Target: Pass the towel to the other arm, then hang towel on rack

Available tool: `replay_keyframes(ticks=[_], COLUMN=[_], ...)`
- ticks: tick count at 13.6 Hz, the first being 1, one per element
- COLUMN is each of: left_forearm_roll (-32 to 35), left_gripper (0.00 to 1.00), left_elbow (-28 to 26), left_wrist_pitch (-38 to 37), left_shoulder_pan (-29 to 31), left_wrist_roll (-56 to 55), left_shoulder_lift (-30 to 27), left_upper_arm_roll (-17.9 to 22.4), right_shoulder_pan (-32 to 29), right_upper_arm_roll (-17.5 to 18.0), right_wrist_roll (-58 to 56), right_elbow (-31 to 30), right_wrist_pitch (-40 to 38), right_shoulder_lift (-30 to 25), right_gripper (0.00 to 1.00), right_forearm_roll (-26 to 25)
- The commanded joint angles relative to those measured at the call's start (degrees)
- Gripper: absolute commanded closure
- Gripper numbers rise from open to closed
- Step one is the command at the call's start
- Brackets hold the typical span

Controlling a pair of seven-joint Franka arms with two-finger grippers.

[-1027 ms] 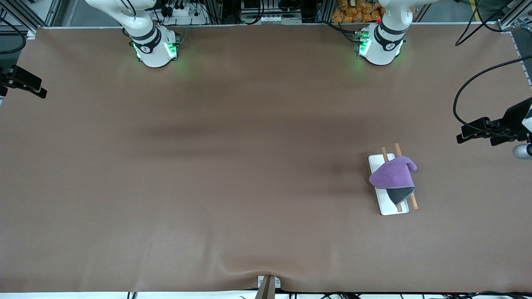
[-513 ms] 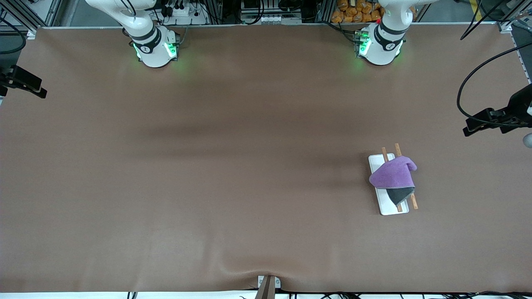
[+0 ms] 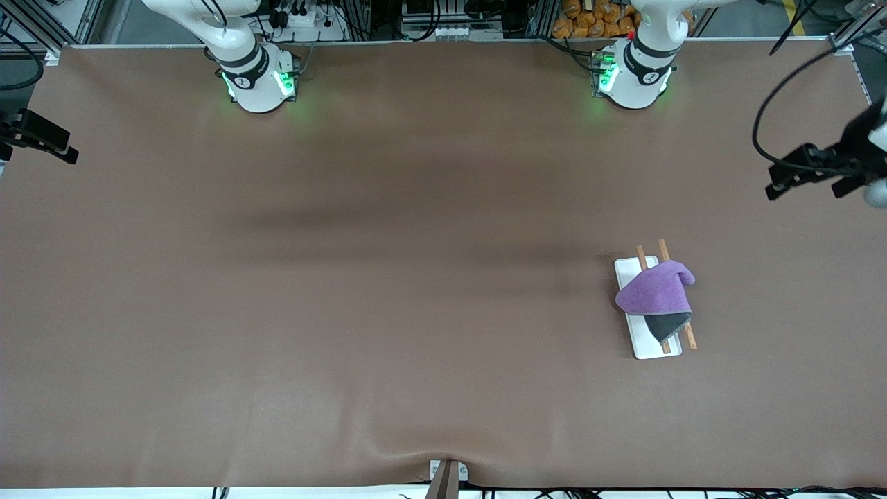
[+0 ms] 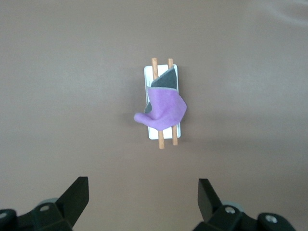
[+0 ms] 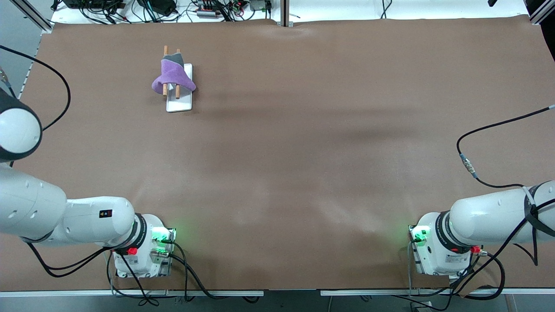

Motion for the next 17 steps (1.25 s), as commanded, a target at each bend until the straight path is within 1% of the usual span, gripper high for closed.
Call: replay_keyframes(ticks=[1,5,9,17], left_forearm_roll=[1.4,1.4,1.4,1.5], left_gripper=[0.0,0.0,0.0,0.0], left_elbow=[-5.0,-5.0,-4.3,-3.4], left_wrist_pitch=[0.2,-2.2,-2.5,-5.8], left_shoulder_pan=[-0.9,-3.2,-3.7,-3.7], left_wrist_roll=[-0.3,-1.3,-0.5,-1.2], left_shoulder_lift=[-4.7,-6.3,-6.0,-5.8], left_upper_arm_roll=[1.2,2.2,3.1,3.7], right_shoulder_pan=[-0.9,-0.8,-0.8,-0.7], right_upper_arm_roll=[0.7,0.7,0.8,0.8], right_wrist_roll=[0.6,0.6,0.5,0.6], right_elbow=[1.0,1.0,1.0,1.0], right_wrist_pitch=[-0.5,-0.5,-0.5,-0.4], right_shoulder_lift=[0.4,0.4,0.4,0.4], right_gripper=[0.0,0.0,0.0,0.0], right_forearm_roll=[0.0,0.0,0.0,0.0])
